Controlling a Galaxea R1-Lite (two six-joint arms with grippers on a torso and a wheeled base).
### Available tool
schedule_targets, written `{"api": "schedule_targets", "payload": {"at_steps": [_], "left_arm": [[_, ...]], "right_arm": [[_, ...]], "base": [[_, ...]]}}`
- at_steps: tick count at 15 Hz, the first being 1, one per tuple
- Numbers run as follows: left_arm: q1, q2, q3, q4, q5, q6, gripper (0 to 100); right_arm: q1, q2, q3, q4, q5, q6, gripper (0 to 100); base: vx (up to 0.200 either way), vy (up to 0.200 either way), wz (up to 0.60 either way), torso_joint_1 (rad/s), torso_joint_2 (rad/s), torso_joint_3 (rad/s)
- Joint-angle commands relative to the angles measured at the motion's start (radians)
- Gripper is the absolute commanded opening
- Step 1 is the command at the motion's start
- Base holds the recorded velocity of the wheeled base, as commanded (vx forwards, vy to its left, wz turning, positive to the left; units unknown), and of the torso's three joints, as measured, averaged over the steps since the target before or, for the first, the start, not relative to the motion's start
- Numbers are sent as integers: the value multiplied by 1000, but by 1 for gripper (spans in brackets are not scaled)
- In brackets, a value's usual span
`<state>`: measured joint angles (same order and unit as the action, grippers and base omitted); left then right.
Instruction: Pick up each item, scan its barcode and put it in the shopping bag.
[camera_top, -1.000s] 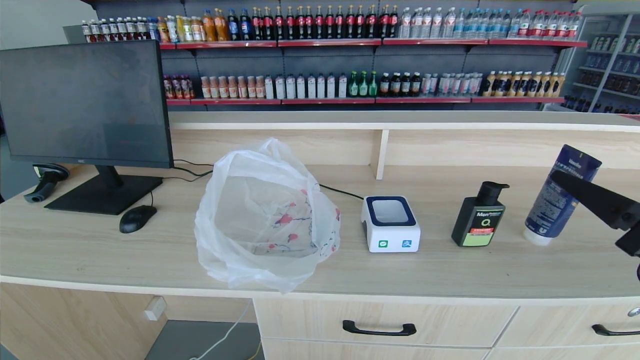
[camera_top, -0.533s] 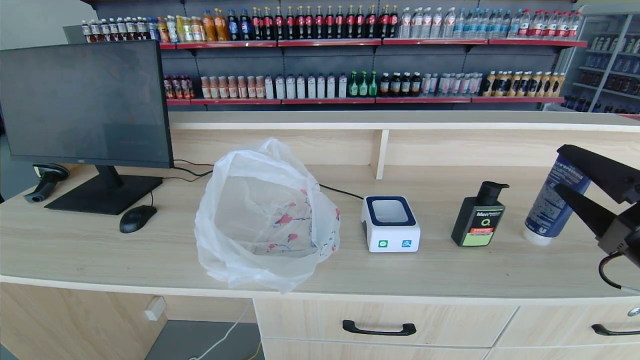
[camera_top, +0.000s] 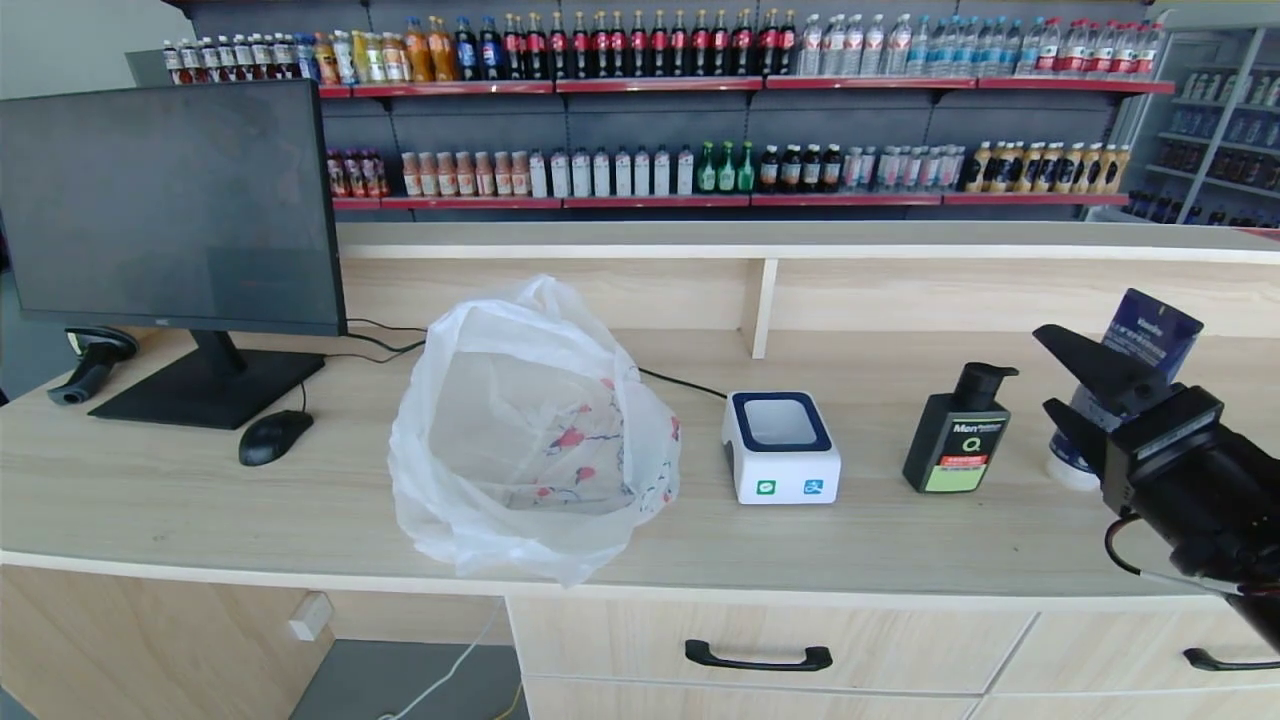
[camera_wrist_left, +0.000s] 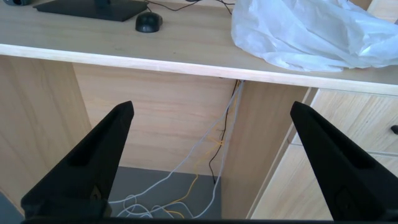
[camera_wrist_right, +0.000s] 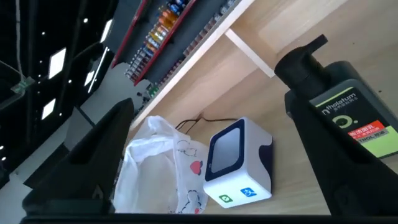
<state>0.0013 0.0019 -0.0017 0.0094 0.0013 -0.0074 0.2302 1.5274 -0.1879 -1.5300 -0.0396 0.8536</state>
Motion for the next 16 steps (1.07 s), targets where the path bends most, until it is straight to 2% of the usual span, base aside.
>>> {"api": "schedule_targets", "payload": {"at_steps": [1, 4, 7, 9, 11, 16], "left_arm": [[0, 0, 0, 0, 0, 0, 100], [0, 0, 0, 0, 0, 0, 100], [0, 0, 0, 0, 0, 0, 100], [0, 0, 0, 0, 0, 0, 100], [0, 0, 0, 0, 0, 0, 100], [0, 0, 0, 0, 0, 0, 100]], "right_arm": [[-12, 63, 10, -7, 0, 2, 100], [-20, 97, -7, -13, 6, -1, 100], [-35, 149, -47, -12, 27, -107, 100], [-37, 143, 5, -13, 35, -102, 100], [-37, 126, 4, -21, 55, -128, 100], [-38, 137, -5, -22, 55, -79, 100]], "base": [[0, 0, 0, 0, 0, 0], [0, 0, 0, 0, 0, 0], [0, 0, 0, 0, 0, 0], [0, 0, 0, 0, 0, 0], [0, 0, 0, 0, 0, 0], [0, 0, 0, 0, 0, 0]]}}
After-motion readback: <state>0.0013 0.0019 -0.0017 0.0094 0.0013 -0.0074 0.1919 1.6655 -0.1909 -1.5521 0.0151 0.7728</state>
